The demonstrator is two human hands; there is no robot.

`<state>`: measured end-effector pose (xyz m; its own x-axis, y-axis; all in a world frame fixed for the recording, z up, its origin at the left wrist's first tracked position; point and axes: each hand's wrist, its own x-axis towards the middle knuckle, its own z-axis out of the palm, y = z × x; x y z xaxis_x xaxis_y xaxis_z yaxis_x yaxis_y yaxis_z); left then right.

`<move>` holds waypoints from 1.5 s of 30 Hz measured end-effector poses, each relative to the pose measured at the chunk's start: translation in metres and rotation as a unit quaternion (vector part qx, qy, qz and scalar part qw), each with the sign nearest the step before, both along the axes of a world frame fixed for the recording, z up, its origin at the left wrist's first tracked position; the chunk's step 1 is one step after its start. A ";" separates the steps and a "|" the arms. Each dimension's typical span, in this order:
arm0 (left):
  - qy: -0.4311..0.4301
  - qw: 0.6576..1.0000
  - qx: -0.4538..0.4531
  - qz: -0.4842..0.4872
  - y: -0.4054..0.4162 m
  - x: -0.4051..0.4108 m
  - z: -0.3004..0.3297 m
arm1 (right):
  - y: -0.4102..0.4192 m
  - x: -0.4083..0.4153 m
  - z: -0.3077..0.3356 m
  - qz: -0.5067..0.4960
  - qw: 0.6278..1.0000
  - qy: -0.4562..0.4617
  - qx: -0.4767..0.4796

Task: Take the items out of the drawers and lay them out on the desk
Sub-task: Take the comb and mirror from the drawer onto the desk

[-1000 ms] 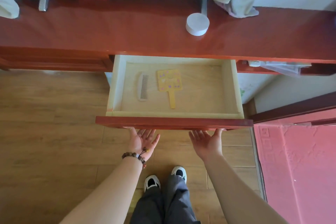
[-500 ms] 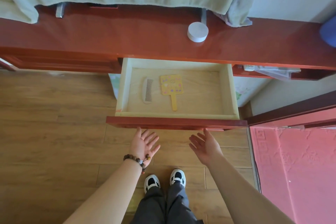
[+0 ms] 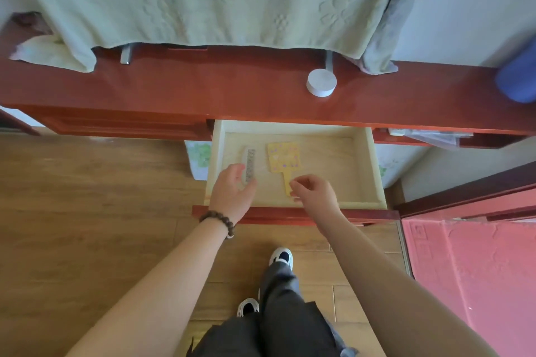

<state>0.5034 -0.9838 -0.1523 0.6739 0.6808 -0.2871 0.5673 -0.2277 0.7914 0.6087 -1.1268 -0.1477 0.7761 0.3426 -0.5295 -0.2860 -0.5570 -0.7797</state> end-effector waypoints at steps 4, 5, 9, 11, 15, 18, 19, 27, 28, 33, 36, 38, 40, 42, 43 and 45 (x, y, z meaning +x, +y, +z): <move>0.089 0.996 0.008 -0.012 0.012 0.037 -0.030 | 0.021 0.029 -0.027 0.085 0.984 -0.090 -0.129; 0.112 0.993 0.018 -0.010 0.014 0.044 -0.037 | 0.025 0.034 -0.036 0.103 0.979 -0.093 -0.151; 0.216 0.973 0.080 -0.009 0.021 0.064 -0.059 | 0.039 0.045 -0.069 0.156 0.955 -0.077 -0.240; 0.239 0.968 0.079 -0.003 0.023 0.073 -0.069 | 0.043 0.047 -0.081 0.182 0.939 -0.084 -0.280; 0.290 0.952 0.092 -0.007 0.026 0.086 -0.081 | 0.055 0.051 -0.090 0.171 0.924 -0.058 -0.338; 0.298 0.950 0.096 0.013 0.029 0.091 -0.086 | 0.064 0.055 -0.096 0.179 0.912 -0.064 -0.364; 0.296 0.951 0.089 0.025 0.031 0.092 -0.087 | 0.066 0.057 -0.098 0.173 0.913 -0.058 -0.366; 0.297 0.952 0.011 0.068 0.040 0.097 -0.096 | 0.064 0.059 -0.103 0.117 0.929 -0.030 -0.349; 0.302 0.951 0.007 0.056 0.041 0.097 -0.095 | 0.063 0.059 -0.101 0.118 0.930 -0.030 -0.347; 0.263 0.964 -0.043 0.013 0.046 0.086 -0.088 | 0.055 0.058 -0.086 0.149 0.922 -0.076 -0.349; 0.210 0.976 -0.059 0.002 0.046 0.073 -0.072 | 0.046 0.059 -0.071 0.157 0.923 -0.096 -0.338; 0.170 0.984 -0.060 -0.002 0.046 0.066 -0.058 | 0.040 0.059 -0.057 0.165 0.925 -0.108 -0.323; 0.128 0.991 -0.047 0.006 0.048 0.060 -0.042 | 0.035 0.058 -0.038 0.176 0.928 -0.131 -0.301; 0.086 0.995 -0.035 0.029 0.053 0.060 -0.027 | 0.032 0.058 -0.018 0.186 0.928 -0.158 -0.281; 0.066 0.997 -0.029 0.040 0.057 0.062 -0.018 | 0.030 0.058 -0.007 0.187 0.928 -0.173 -0.271; 0.029 0.998 -0.017 0.061 0.067 0.070 -0.001 | 0.029 0.060 0.014 0.175 0.934 -0.200 -0.238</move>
